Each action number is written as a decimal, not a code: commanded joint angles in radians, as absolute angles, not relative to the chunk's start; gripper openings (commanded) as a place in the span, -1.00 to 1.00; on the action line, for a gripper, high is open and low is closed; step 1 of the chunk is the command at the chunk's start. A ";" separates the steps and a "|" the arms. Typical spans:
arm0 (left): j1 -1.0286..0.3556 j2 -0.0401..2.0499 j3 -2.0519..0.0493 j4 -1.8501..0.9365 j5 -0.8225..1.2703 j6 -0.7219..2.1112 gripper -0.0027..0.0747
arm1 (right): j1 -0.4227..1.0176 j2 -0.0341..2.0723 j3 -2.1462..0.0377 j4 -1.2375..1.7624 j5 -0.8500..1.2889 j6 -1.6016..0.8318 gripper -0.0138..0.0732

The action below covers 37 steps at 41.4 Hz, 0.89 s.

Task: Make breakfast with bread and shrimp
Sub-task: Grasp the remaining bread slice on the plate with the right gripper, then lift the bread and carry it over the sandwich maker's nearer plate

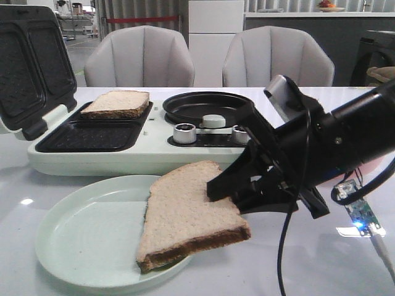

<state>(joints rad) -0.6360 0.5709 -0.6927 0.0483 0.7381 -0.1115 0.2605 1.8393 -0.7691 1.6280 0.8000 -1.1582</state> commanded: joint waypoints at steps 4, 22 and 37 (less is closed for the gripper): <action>-0.643 0.571 -0.719 0.051 0.656 -0.112 0.42 | 0.260 1.715 -0.791 1.656 0.876 -1.180 -0.32; -0.643 0.571 -0.719 0.051 0.656 -0.112 0.42 | 0.262 1.481 -0.825 1.703 0.913 -1.179 -0.37; -0.643 0.571 -0.719 0.051 0.656 -0.112 0.42 | 0.401 1.597 -1.095 1.716 0.741 -1.086 -0.37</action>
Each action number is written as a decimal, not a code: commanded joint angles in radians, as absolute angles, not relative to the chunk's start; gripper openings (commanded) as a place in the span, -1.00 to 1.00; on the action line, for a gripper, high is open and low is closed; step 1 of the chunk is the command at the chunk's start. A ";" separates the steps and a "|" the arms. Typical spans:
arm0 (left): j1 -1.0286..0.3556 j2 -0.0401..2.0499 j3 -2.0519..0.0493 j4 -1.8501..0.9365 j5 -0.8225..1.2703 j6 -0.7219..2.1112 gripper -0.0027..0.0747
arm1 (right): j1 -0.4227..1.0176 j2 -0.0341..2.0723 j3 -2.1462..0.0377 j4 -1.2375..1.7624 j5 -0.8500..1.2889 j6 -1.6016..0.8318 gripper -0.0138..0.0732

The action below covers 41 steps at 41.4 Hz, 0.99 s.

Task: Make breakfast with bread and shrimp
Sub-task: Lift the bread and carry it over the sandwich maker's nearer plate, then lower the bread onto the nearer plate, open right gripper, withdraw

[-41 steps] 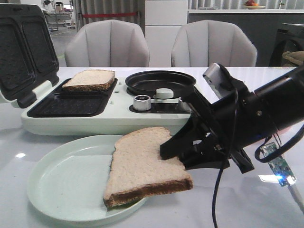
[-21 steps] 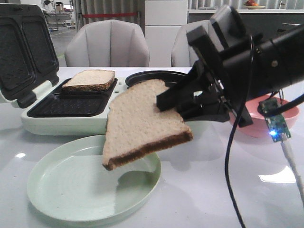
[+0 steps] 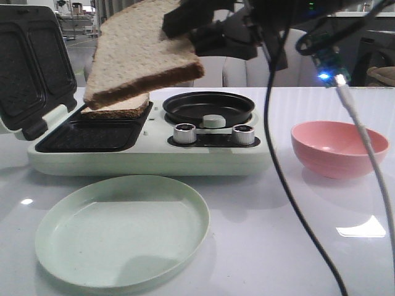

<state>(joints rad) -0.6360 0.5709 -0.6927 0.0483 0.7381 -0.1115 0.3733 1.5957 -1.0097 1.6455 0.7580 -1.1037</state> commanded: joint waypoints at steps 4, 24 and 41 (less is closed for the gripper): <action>-0.643 0.571 -0.719 0.051 0.656 -0.112 0.42 | 0.443 1.675 -1.191 1.717 0.682 -1.063 -0.37; -0.643 0.571 -0.719 0.051 0.656 -0.112 0.42 | 0.523 2.007 -1.566 1.723 0.525 -0.967 -0.37; -0.643 0.571 -0.719 0.051 0.656 -0.112 0.42 | 0.540 2.124 -1.648 1.682 0.502 -0.942 -0.23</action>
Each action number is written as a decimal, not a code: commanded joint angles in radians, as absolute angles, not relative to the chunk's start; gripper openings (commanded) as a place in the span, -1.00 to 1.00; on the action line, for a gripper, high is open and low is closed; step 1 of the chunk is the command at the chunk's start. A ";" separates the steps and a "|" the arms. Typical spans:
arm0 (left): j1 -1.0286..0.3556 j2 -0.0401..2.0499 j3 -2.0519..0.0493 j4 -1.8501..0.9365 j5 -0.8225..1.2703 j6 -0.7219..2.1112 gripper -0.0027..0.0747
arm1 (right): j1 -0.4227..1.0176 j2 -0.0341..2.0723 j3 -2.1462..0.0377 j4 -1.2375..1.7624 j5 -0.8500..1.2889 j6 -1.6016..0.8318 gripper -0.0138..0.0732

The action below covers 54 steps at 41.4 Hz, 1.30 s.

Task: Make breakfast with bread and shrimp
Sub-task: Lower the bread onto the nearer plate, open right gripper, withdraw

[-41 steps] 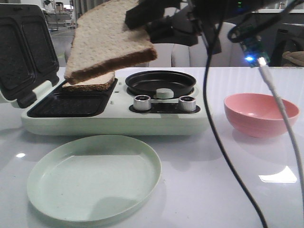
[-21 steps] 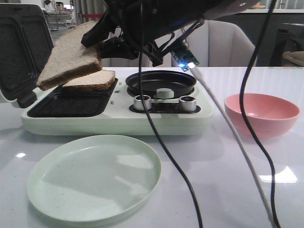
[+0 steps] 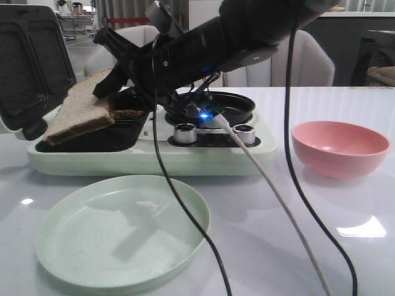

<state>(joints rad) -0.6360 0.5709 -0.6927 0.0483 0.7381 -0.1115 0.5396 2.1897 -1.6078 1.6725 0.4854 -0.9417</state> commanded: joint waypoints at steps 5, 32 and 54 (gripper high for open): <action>-0.643 0.571 -0.719 0.051 0.656 -0.112 0.42 | 0.540 2.124 -1.648 1.662 0.499 -0.942 0.08; -0.643 0.571 -0.719 0.051 0.656 -0.112 0.42 | 0.537 1.833 -1.639 1.067 0.452 -0.793 0.45; -0.643 0.571 -0.719 0.051 0.656 -0.112 0.42 | 0.537 1.394 -1.474 -0.024 0.767 -0.051 0.43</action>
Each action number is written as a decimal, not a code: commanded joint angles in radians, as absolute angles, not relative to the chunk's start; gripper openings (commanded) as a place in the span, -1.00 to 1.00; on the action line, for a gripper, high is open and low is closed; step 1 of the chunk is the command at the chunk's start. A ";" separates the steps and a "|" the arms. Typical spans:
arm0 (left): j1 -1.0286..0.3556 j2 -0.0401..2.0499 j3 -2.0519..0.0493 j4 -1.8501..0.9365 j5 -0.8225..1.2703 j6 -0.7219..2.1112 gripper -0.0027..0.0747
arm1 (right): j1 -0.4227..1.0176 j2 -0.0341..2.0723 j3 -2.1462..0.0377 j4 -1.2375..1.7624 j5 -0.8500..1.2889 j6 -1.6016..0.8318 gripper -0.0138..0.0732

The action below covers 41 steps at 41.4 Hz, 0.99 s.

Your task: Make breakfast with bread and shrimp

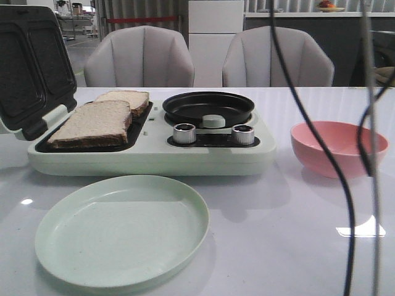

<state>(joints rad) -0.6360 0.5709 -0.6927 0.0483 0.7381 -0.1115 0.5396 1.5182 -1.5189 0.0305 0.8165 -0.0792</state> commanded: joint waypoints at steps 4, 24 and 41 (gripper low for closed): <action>-0.643 0.571 -0.719 0.051 0.656 -0.112 0.42 | 0.537 1.274 -1.341 -0.028 0.724 -0.051 0.43; -0.643 0.571 -0.719 0.051 0.656 -0.112 0.42 | 0.537 0.685 -0.860 -0.027 0.790 -0.034 0.43; -0.643 0.571 -0.719 0.051 0.649 -0.112 0.42 | 0.537 0.335 -0.753 -0.028 0.970 -0.034 0.43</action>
<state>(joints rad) -0.6360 0.5709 -0.6927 0.0483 0.7320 -0.1115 0.5396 0.3629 -0.7312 -0.0160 1.0250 -0.0336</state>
